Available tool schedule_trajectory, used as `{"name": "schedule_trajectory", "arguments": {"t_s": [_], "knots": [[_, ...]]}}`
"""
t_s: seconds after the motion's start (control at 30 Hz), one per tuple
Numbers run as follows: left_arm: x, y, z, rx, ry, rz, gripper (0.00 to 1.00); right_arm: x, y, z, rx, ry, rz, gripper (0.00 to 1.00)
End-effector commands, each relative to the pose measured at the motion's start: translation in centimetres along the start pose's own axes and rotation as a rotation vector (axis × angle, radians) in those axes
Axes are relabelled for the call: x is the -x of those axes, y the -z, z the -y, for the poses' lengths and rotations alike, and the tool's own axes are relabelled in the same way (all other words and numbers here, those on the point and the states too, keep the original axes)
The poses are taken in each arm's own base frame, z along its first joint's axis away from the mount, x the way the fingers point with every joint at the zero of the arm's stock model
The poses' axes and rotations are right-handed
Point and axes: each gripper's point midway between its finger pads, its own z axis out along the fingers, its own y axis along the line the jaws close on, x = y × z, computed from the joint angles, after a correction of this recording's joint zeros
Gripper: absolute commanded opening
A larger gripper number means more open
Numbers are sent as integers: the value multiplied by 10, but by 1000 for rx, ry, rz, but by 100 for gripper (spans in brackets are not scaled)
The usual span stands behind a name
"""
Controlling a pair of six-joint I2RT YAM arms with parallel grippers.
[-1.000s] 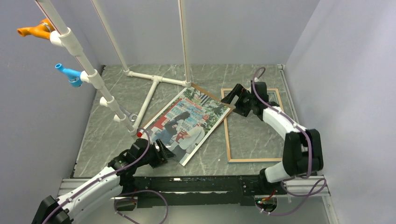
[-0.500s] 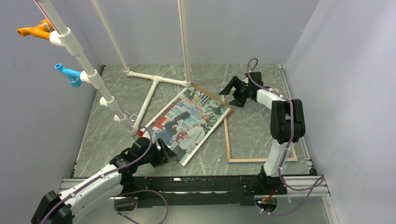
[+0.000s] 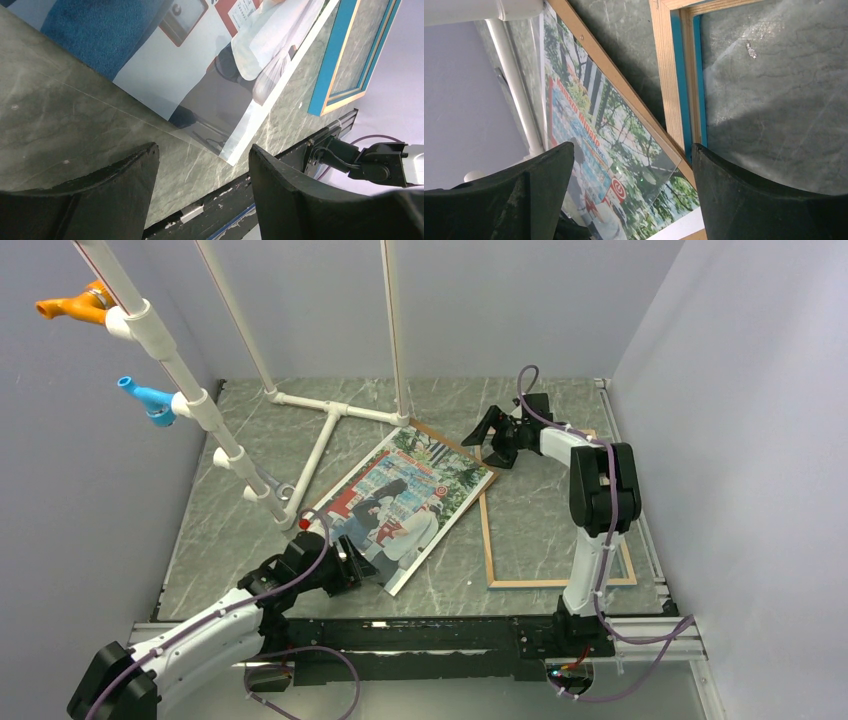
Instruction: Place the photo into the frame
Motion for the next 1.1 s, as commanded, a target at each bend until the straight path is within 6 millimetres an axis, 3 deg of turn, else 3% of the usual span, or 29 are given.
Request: {"name": "schedule_trajectory", "arguments": {"t_s": [0.0,0.6,0.73,0.93,1.07], "knots": [[-2,0,-12,50,-25,-6,72,8,-3,-21,42,60,12,88],[-5,-2,-14,56,-34,-23,72,11,11,-72,160,199,38,87],[-4,-1,-13,55,-35,-21,72,5,11,-75,149,209,26,87],[-4,1,-13,55,-35,-19,71,-10,26,-88,175,230,19,88],[-4,2,-13,50,-30,-16,69,-24,33,-86,152,230,8,88]]}}
